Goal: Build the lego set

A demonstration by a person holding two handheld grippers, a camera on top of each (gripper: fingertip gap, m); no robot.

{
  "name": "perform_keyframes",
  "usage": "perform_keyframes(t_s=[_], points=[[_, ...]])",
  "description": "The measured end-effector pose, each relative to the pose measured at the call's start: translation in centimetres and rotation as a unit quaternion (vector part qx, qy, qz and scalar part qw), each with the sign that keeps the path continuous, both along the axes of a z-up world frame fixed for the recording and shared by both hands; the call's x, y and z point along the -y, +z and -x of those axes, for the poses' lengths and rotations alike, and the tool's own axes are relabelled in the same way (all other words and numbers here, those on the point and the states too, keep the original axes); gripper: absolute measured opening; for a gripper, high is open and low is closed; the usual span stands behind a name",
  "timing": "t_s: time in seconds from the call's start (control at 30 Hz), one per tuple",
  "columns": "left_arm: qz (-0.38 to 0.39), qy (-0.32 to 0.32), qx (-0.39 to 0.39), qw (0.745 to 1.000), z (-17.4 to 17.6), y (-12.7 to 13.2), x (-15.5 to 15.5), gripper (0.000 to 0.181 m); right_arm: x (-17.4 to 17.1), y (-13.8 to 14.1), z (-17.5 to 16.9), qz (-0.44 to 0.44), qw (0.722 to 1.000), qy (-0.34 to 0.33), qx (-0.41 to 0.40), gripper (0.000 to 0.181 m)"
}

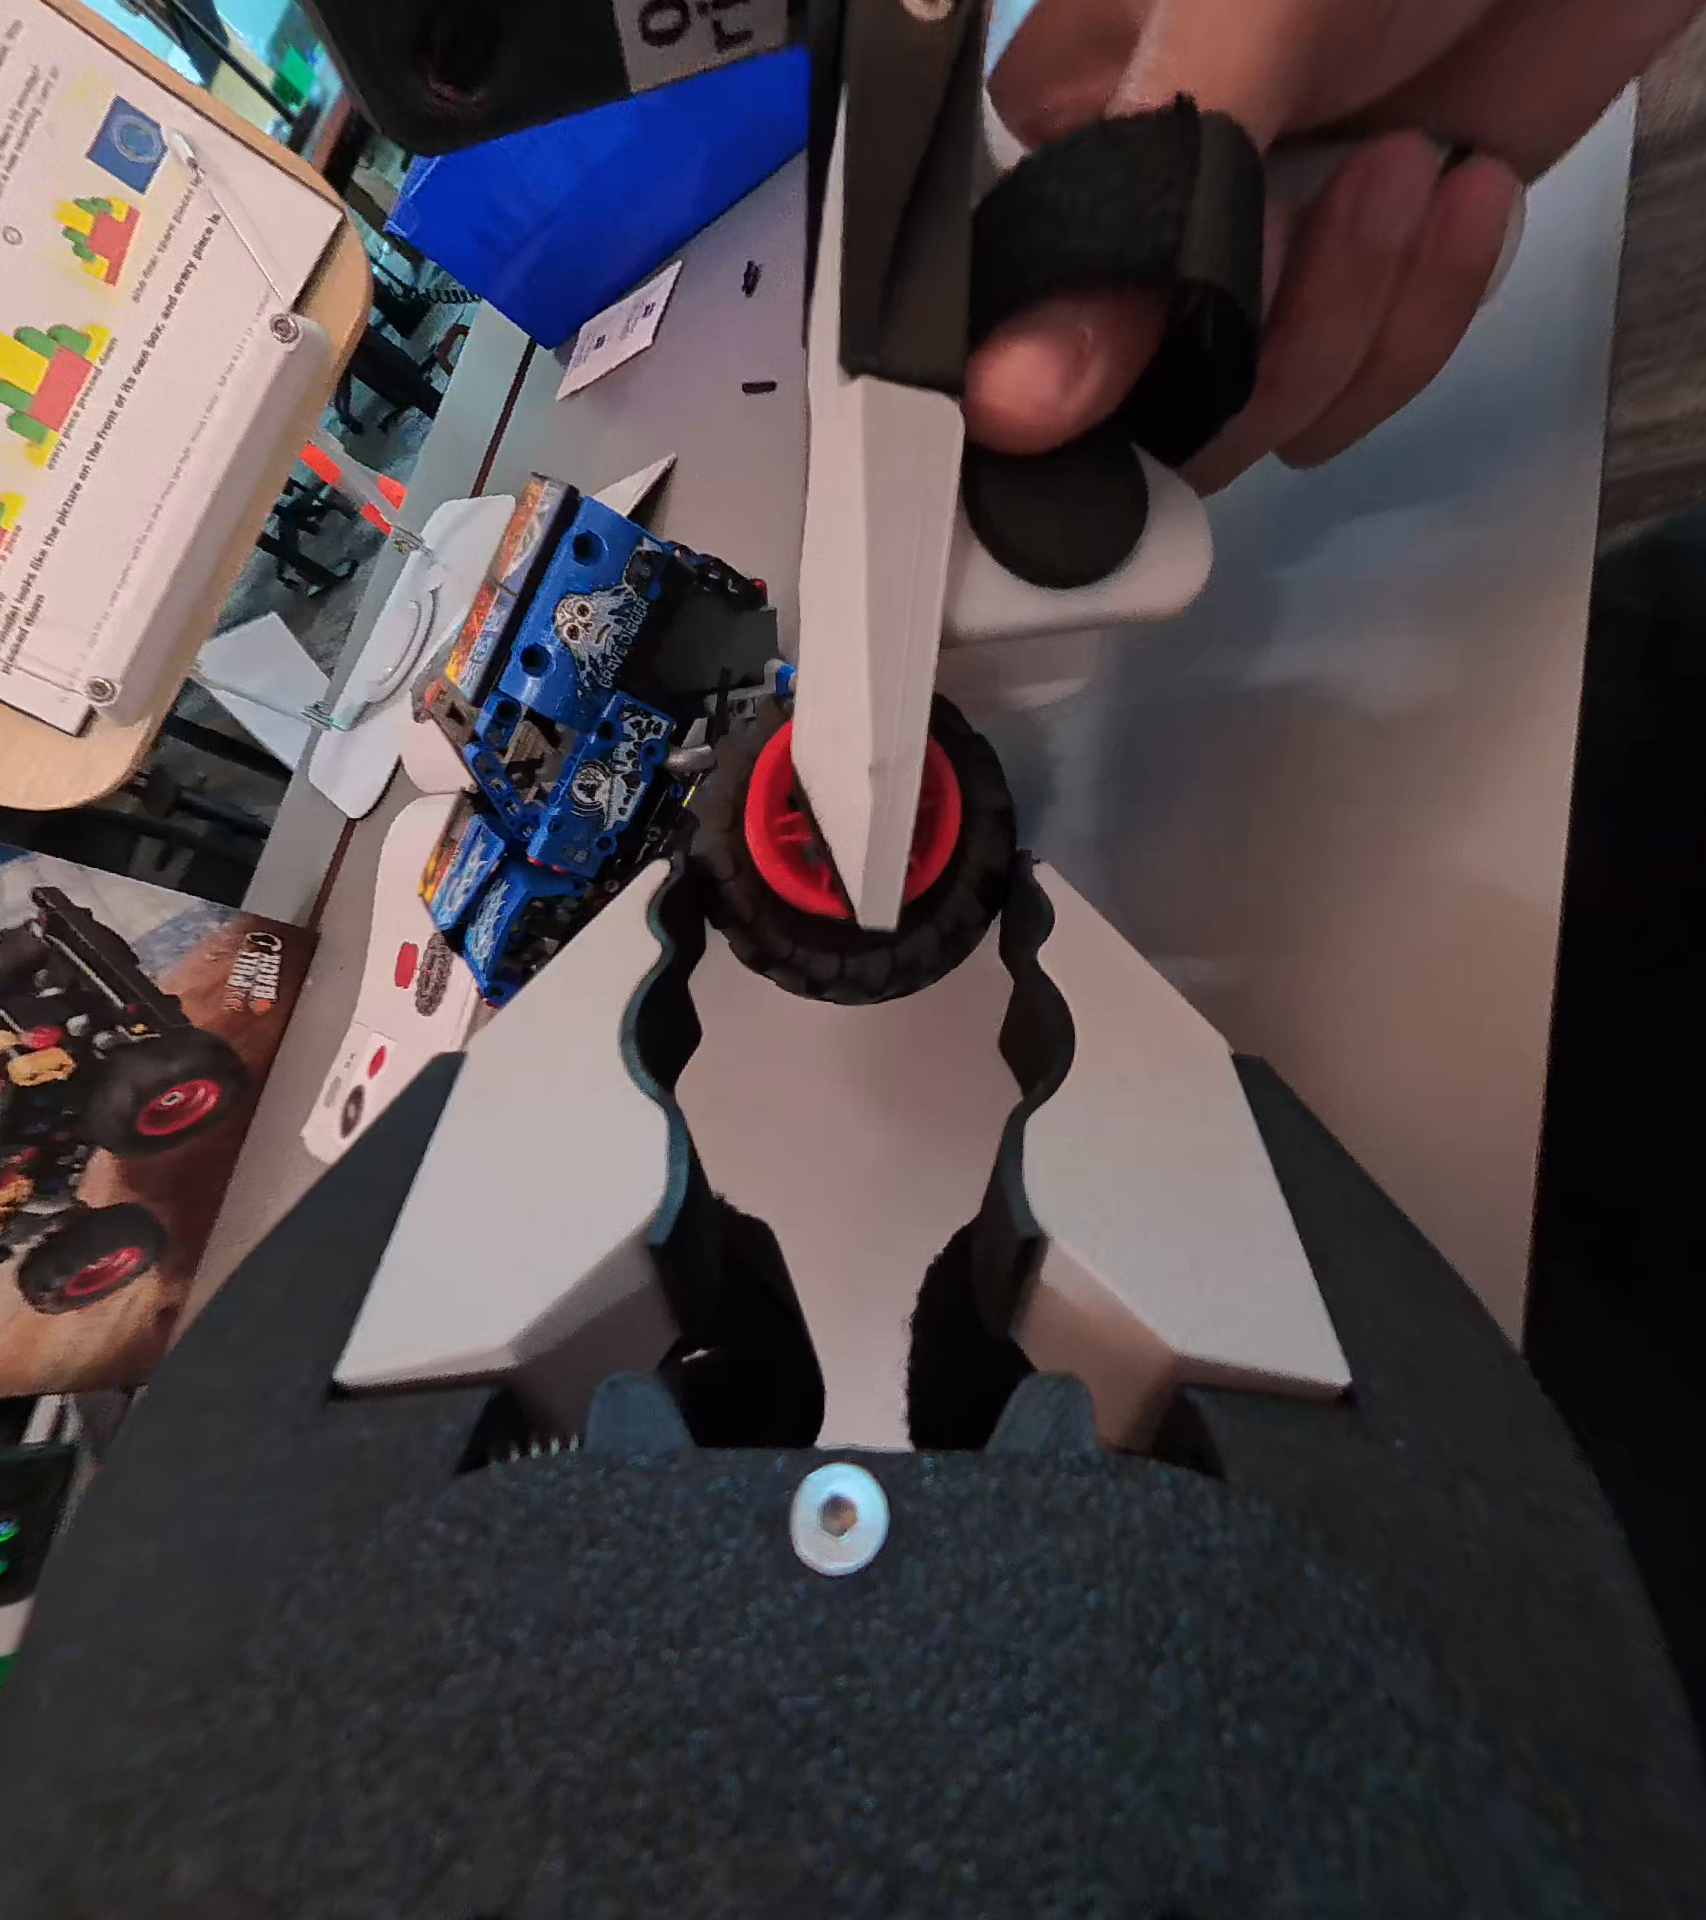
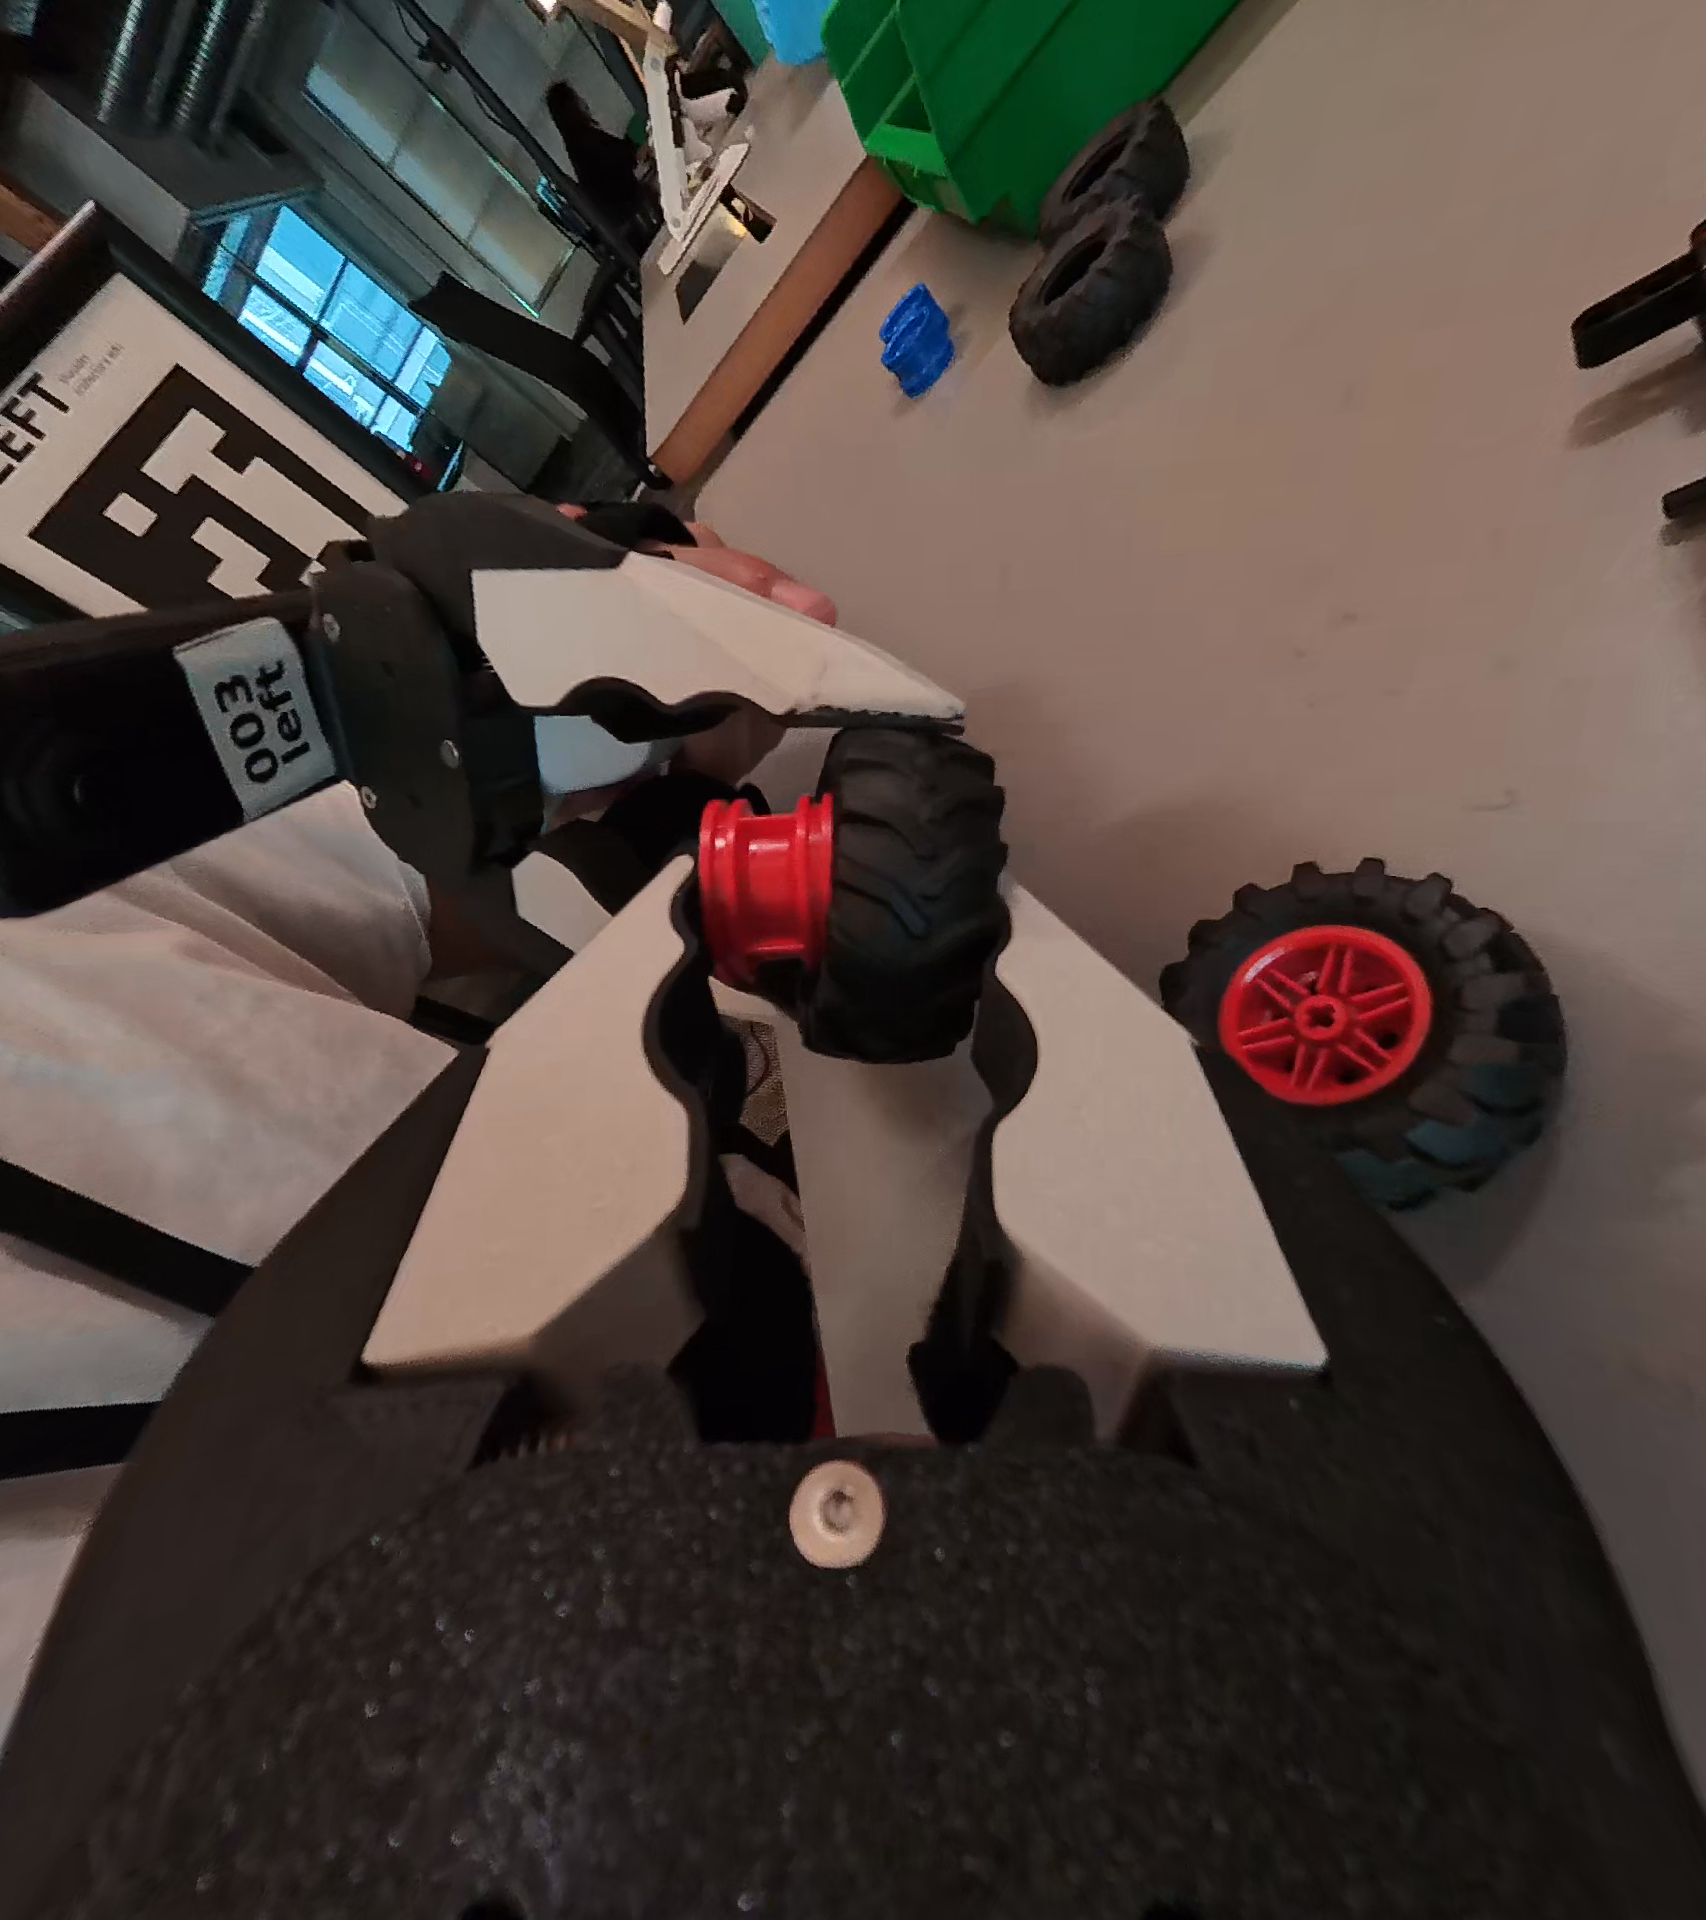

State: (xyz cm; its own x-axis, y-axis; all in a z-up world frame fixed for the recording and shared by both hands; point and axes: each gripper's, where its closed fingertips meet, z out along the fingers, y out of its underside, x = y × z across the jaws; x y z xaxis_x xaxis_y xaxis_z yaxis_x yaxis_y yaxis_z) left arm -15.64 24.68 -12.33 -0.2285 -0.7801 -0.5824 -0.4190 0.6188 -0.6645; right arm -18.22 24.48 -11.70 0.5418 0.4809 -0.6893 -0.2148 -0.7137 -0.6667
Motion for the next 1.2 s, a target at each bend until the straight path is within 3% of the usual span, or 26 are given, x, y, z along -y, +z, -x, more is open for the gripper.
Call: perform_keyframes(t_s=[0.07, 0.17, 0.27, 0.37, 0.67, 0.8, 0.93, 1.03, 1.2], points=[[0.045, 0.004, 0.006, 0.999, 0.0, 0.2, 0.0, 0.056, 0.1, 0.4, -0.2, -0.008, 1.0, 0.005, -0.002, 0.046], [0.182, 0.007, 0.007, 0.983, 0.5, 0.4, -0.4, 0.062, 0.3, 1.5, -0.9, -0.032, 0.999, 0.01, -0.005, 0.046], [0.351, -0.048, 0.009, 0.935, 0.8, 1.6, 1.0, 0.061, 0.6, 2.2, -0.6, -0.058, 0.998, 0.025, -0.007, 0.045], [0.433, -0.085, 0.016, 0.897, 0.9, 2.5, 1.9, 0.055, 0.7, 2.3, -0.1, -0.075, 0.997, 0.031, -0.004, 0.042], [0.443, -0.084, 0.07, 0.89, 0.9, 3.3, 2.0, 0.043, 1.3, 3.1, 0.2, -0.095, 0.994, 0.053, -0.02, 0.033], [0.439, -0.081, 0.048, 0.894, 1.1, 2.4, 1.8, 0.045, 1.0, 2.3, 0.2, -0.091, 0.994, 0.055, 0.005, 0.037], [0.481, -0.109, 0.024, 0.87, 1.7, 2.8, 2.0, 0.055, 1.2, 1.3, 0.4, -0.1, 0.99, 0.073, 0.069, 0.04], [0.484, -0.116, 0.014, 0.867, 1.7, 2.6, 2.1, 0.055, 1.2, 1.0, 0.2, -0.112, 0.984, 0.077, 0.117, 0.041], [0.49, -0.128, 0.03, 0.862, 1.5, 3.0, 2.2, 0.052, 1.3, 1.4, -0.2, -0.13, 0.981, 0.078, 0.122, 0.043]])
